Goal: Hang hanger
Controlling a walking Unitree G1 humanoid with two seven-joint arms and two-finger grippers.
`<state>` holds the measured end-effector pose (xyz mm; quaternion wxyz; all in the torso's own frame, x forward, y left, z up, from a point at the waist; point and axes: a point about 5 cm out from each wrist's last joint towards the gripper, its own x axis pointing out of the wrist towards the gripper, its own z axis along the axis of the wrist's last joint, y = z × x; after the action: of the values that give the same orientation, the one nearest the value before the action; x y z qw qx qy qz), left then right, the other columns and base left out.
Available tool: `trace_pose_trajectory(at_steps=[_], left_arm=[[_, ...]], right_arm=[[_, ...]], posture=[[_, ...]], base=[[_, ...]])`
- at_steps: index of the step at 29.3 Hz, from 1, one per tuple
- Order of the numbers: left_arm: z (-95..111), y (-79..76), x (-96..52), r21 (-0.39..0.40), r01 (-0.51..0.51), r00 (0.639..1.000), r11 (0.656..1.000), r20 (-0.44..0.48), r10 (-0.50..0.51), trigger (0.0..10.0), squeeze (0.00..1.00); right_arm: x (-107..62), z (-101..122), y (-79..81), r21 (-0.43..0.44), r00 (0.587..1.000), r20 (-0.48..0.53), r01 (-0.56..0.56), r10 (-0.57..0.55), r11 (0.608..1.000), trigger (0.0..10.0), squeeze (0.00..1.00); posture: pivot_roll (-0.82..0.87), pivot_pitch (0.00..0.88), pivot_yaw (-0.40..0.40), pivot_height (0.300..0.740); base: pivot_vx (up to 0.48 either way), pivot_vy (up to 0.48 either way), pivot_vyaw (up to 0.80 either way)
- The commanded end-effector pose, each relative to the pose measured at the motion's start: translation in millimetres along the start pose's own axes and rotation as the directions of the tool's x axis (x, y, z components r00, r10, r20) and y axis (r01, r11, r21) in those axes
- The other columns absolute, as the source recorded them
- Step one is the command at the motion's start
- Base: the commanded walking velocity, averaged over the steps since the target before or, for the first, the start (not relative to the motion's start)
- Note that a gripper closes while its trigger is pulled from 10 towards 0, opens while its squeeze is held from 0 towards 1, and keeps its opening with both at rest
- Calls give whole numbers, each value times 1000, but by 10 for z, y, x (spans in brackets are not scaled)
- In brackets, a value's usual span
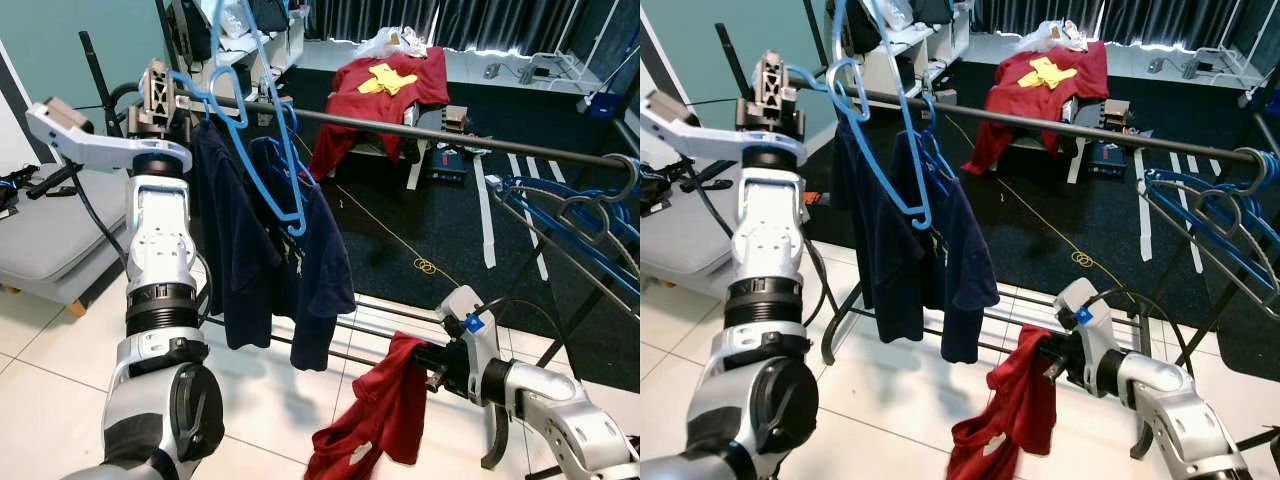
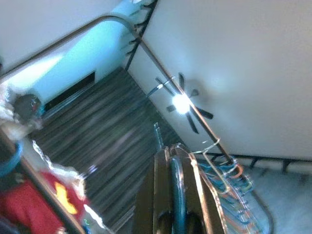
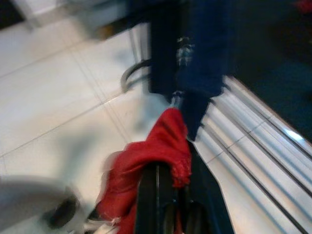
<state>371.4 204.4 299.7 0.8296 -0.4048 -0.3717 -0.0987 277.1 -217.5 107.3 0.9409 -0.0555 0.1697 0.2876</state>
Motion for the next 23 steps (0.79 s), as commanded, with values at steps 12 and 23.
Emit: trace_pose_trajectory(at_steps=[12, 23], left_arm=[[-2, 1428, -1590, 783, -29, 681, 621, -439, 586, 10000, 0], [-206, 1433, -2935, 791, -48, 460, 610, -525, 716, 10000, 0]], right_arm=[[-190, -845, -150, 229, 916, -117, 401, -383, 887, 10000, 0], [-354, -1367, 226, 276, 868, -196, 496, -457, 823, 10000, 0]], posture=[[53, 53, 1, 740], [54, 74, -9, 740]], base=[[0, 0, 467], [0, 0, 793]])
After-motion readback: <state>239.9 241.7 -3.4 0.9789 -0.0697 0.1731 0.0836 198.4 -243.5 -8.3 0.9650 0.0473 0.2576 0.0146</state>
